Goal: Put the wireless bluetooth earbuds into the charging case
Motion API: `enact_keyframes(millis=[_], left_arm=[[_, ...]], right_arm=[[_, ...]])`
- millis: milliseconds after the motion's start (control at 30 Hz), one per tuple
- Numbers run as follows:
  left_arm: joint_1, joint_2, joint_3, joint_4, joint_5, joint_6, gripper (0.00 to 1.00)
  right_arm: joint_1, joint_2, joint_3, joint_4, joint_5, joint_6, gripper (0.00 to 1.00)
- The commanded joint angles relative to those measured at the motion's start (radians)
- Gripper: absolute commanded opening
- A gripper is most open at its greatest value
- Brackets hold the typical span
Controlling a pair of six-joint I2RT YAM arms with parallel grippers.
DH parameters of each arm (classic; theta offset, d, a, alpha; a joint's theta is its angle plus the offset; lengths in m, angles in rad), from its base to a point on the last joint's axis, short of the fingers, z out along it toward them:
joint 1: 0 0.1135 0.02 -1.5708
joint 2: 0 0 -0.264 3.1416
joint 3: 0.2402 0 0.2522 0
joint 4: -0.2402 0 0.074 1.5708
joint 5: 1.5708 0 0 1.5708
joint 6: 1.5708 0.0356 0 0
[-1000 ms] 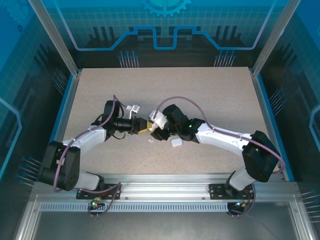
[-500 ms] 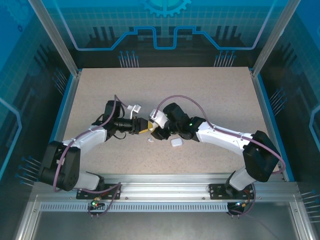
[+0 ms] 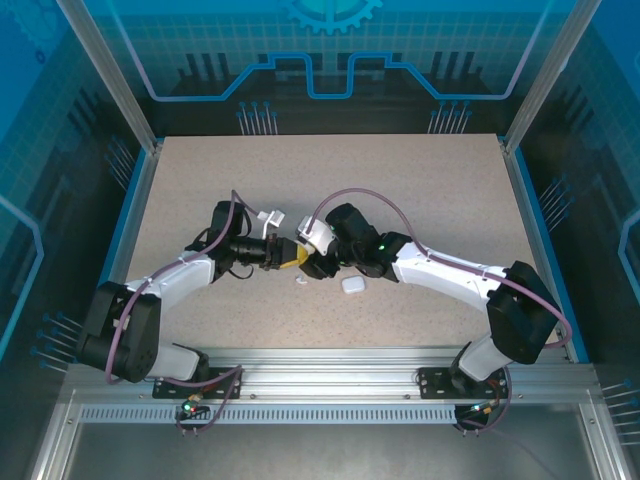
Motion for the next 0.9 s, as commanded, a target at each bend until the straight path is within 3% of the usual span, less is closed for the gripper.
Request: enact_keyframes(millis=[0, 233, 500, 633, 867], left_arm=[[-0.023, -0.04, 0.043, -0.001, 0.04, 0.053, 0.19], [-0.038, -0.173, 0.035, -0.026, -0.105, 0.197, 0.16], [-0.131, -0.323, -0.029, 0.134, -0.271, 0.358, 0.15], [-0.201, -0.379, -0.056, 0.223, -0.332, 0.457, 0.15], [-0.273, -0.425, -0.057, 0.269, -0.342, 0.556, 0.15]], right_arm=[[-0.022, -0.025, 0.017, 0.001, -0.029, 0.019, 0.58], [-0.112, -0.252, -0.111, 0.072, -0.14, 0.111, 0.99], [-0.237, -0.544, -0.27, 0.225, -0.266, 0.277, 1.0], [-0.252, -0.567, -0.245, 0.18, -0.344, 0.275, 1.0], [-0.239, -0.547, -0.219, 0.181, -0.452, 0.199, 0.99]])
